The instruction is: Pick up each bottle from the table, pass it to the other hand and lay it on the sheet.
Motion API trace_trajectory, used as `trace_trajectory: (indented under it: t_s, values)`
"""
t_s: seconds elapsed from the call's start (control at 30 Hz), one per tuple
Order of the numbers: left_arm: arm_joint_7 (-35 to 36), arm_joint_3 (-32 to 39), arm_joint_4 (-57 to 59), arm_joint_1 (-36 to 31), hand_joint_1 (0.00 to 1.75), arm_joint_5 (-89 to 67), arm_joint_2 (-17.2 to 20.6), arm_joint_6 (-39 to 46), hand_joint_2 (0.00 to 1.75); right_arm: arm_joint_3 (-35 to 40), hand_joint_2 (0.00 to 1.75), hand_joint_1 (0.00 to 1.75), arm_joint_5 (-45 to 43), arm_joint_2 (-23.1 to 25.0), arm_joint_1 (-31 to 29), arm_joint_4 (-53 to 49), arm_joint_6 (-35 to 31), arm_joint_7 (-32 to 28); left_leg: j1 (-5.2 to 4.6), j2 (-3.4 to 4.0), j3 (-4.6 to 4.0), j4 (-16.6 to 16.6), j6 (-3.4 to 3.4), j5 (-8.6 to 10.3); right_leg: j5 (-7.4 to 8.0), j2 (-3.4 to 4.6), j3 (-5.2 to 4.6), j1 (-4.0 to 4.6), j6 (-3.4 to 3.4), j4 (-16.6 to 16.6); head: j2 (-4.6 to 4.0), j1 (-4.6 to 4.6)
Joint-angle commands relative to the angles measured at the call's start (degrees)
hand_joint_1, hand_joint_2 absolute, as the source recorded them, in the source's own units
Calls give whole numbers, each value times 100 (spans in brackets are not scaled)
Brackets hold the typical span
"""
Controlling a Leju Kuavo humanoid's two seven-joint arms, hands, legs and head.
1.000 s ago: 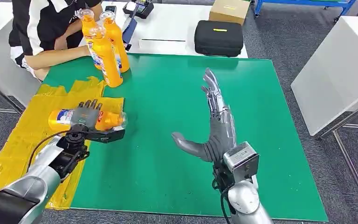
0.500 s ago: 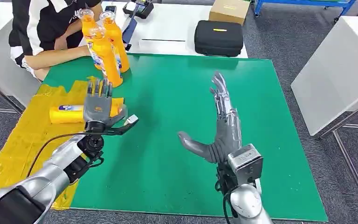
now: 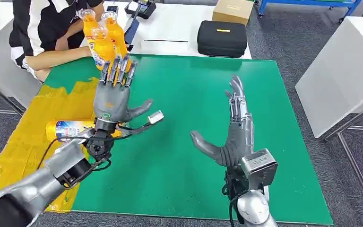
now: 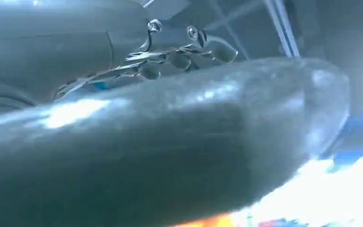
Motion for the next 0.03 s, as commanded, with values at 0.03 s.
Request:
trace_trajectory:
  t_s: [0.03]
  values:
    - [-1969,2398,-1870,1198,0,-56,-524,463,0,-138,175,0,25,-106,115,-90,-139,34,3,-3,28,11,6,-26,-21,4,29,6,-31,3,0,2]
